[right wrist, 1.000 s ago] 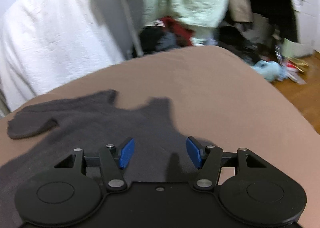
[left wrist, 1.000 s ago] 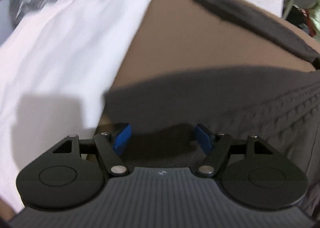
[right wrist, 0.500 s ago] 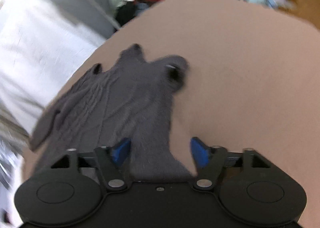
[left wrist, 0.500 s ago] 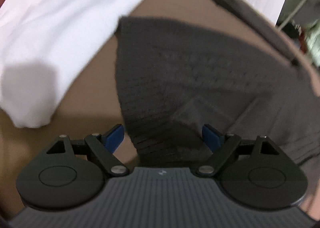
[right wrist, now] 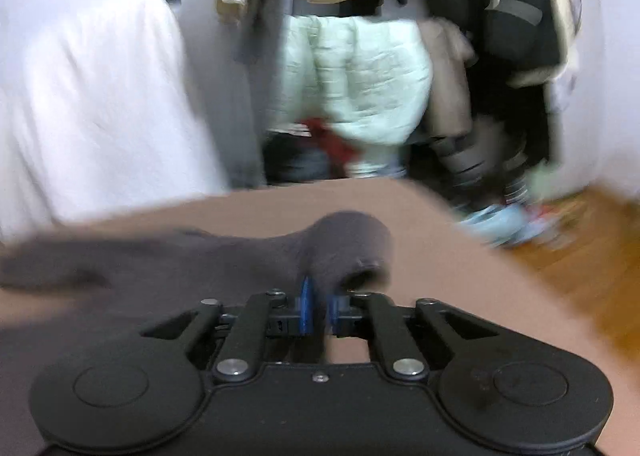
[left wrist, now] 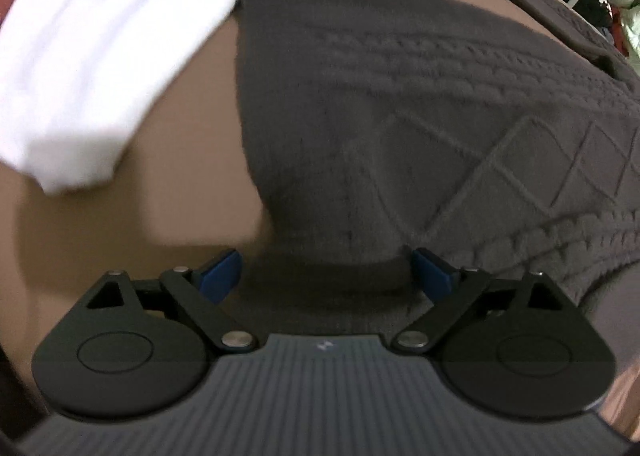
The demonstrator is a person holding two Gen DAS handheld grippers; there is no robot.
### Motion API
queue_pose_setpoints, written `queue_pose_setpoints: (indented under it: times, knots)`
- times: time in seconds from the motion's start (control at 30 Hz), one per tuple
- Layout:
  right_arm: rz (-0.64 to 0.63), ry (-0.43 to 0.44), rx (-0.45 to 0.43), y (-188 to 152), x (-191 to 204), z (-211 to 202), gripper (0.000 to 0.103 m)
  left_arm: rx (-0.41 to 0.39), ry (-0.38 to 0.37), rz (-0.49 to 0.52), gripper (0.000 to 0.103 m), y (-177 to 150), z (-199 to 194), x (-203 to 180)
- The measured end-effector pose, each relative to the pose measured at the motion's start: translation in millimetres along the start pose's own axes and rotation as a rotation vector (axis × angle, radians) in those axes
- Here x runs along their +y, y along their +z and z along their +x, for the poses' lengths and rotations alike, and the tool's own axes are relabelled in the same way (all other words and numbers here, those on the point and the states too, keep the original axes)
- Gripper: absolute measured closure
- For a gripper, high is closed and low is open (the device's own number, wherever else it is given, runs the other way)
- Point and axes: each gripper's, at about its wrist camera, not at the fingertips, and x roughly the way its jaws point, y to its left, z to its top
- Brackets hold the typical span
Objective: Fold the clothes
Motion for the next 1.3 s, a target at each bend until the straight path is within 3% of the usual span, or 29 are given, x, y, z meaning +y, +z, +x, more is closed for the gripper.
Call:
queue_pose_setpoints:
  times: [0.1, 0.17, 0.2, 0.23, 0.27, 0.33, 0.47, 0.63, 0.73, 0.8, 0.9, 0.93, 1.0, 1.1, 1.2, 1.23, 1.3]
  knots:
    - [0.036, 0.057, 0.194, -15.9, -5.4, 45.3, 0.096, -0.002, -0.032, -0.003, 0.009, 1.0, -1.7, -0.1]
    - [0.042, 0.059, 0.186, -25.6, 1.4, 40.4, 0.087, -0.017, -0.09, 0.009, 0.009, 1.9, -9.6, -1.2]
    - [0.045, 0.061, 0.172, -30.2, 4.6, 32.4, 0.074, -0.029, -0.128, 0.023, 0.01, -0.3, -16.7, -3.0]
    - [0.043, 0.065, 0.169, -34.6, 5.3, 23.8, 0.052, -0.041, -0.163, 0.04, 0.01, -3.7, -24.8, -4.6]
    - [0.038, 0.071, 0.168, -39.1, 4.7, 14.3, 0.047, -0.054, -0.202, 0.063, 0.011, -7.1, -32.7, -8.0]
    - [0.018, 0.088, 0.158, -47.5, -0.3, -6.5, 0.046, -0.071, -0.27, 0.108, 0.011, -13.0, -42.8, -16.5]
    - [0.055, 0.203, 0.18, -60.9, -30.1, -41.4, 0.045, -0.095, -0.369, 0.188, 0.011, -20.8, -54.4, -31.5]
    - [0.279, 0.337, 0.294, -90.3, -60.3, -63.6, 0.044, -0.091, -0.428, 0.249, 0.01, -24.5, -55.2, -41.5]
    - [0.427, 0.441, 0.327, -114.3, -66.8, -74.5, 0.044, -0.092, -0.387, 0.227, 0.01, -32.9, -61.1, -37.6]
    - [0.477, 0.5, 0.389, -124.3, -59.8, -68.4, 0.044, -0.101, -0.309, 0.166, 0.01, -34.0, -57.8, -28.5]
    - [0.463, 0.523, 0.418, -128.2, -40.4, -59.0, 0.043, -0.139, -0.013, 0.134, 0.012, -32.0, -52.7, -19.2]
    - [0.456, 0.522, 0.416, -128.8, -34.8, -55.9, 0.04, -0.158, 0.042, 0.14, 0.012, -31.2, -53.7, -16.5]
    - [0.45, 0.514, 0.402, -129.0, -26.5, -49.4, 0.036, -0.183, -0.046, 0.097, 0.012, -29.4, -62.6, -6.1]
    - [0.485, 0.505, 0.386, -126.8, -21.7, -42.3, 0.035, -0.262, -0.284, 0.05, 0.012, -30.7, -84.8, -0.1]
    - [0.496, 0.501, 0.375, -124.8, -26.9, -46.7, 0.036, -0.326, -0.424, 0.171, 0.011, -37.7, -102.8, -15.3]
    - [0.495, 0.501, 0.369, -124.9, -28.5, -48.5, 0.036, -0.316, -0.469, 0.218, 0.011, -40.3, -103.9, -21.8]
    - [0.492, 0.491, 0.356, -127.0, -31.9, -51.5, 0.042, -0.217, -0.527, 0.309, 0.01, -47.1, -95.1, -38.1]
